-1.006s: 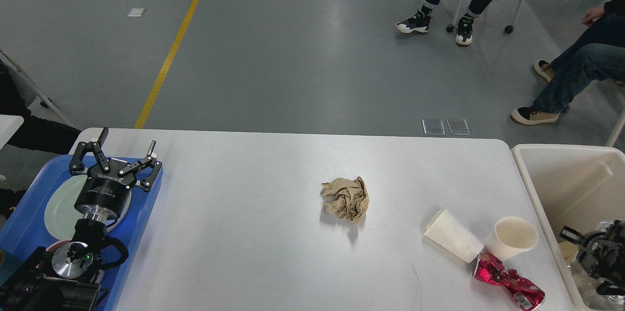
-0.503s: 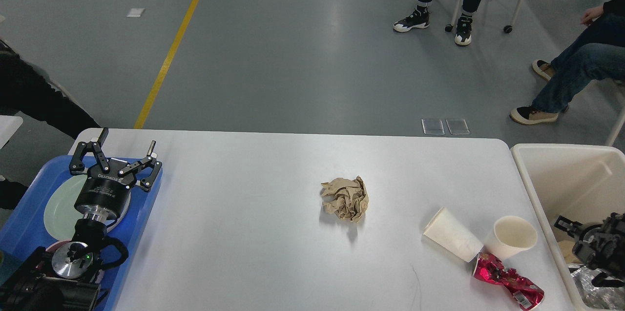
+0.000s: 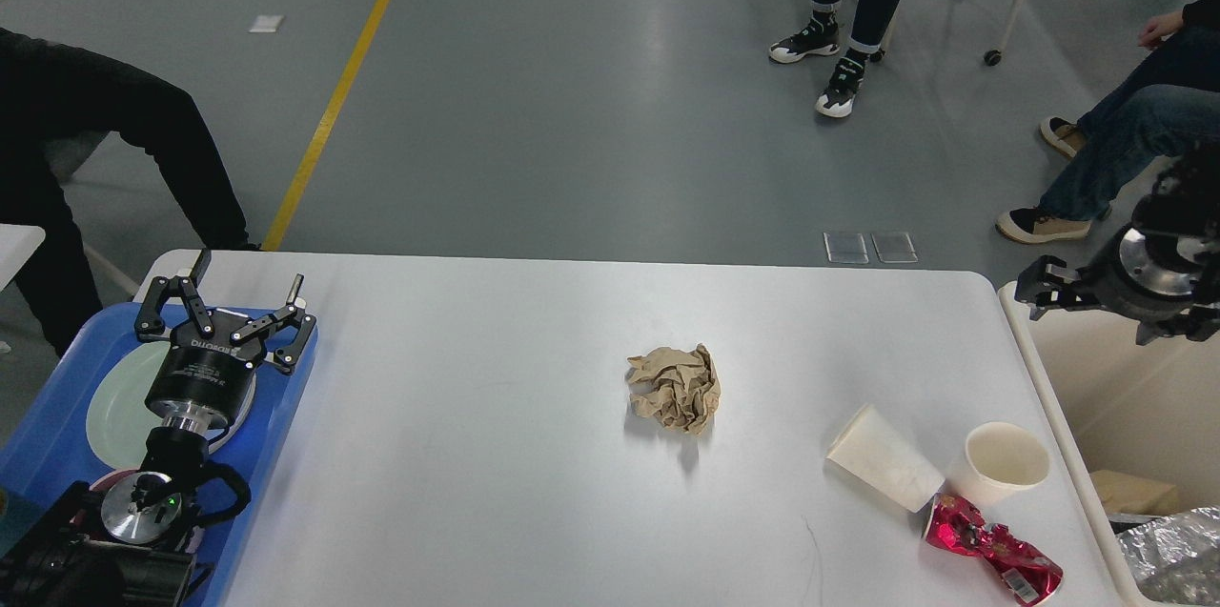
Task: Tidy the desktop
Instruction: 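Raise the right gripper out of the bin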
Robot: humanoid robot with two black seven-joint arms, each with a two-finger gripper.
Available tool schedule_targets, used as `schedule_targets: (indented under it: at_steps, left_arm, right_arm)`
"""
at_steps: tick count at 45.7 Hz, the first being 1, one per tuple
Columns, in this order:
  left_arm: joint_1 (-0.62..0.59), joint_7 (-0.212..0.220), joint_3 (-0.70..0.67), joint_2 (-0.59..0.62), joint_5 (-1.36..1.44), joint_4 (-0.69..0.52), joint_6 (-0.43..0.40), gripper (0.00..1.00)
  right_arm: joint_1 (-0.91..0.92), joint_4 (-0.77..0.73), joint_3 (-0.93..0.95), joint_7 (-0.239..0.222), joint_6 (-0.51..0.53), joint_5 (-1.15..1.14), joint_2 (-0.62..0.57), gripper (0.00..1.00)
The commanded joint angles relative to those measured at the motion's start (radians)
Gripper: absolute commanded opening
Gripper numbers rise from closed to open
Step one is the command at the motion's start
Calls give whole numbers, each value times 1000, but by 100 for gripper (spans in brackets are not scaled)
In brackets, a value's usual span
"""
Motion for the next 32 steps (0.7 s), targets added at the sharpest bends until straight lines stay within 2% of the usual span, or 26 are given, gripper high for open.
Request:
schedule_targets:
  at_steps: [1, 5, 11, 15, 32]
  left_arm:
    - [0, 0, 2, 0, 0, 0, 0, 96]
    - [0, 0, 2, 0, 0, 0, 0, 96]
    - [0, -2, 2, 0, 0, 0, 0, 96]
    - [2, -2, 2, 0, 0, 0, 0, 96]
    - [0, -2, 2, 0, 0, 0, 0, 96]
  right_arm:
    - [229, 122, -25, -6, 202, 3, 104, 100]
    - [347, 223, -18, -6, 270, 10, 115, 100]
    - [510, 426, -10, -6, 265, 12, 115, 100]
    - [602, 507, -4, -6, 242, 19, 118, 100]
    - [624, 523, 5, -8, 238, 116, 133, 100]
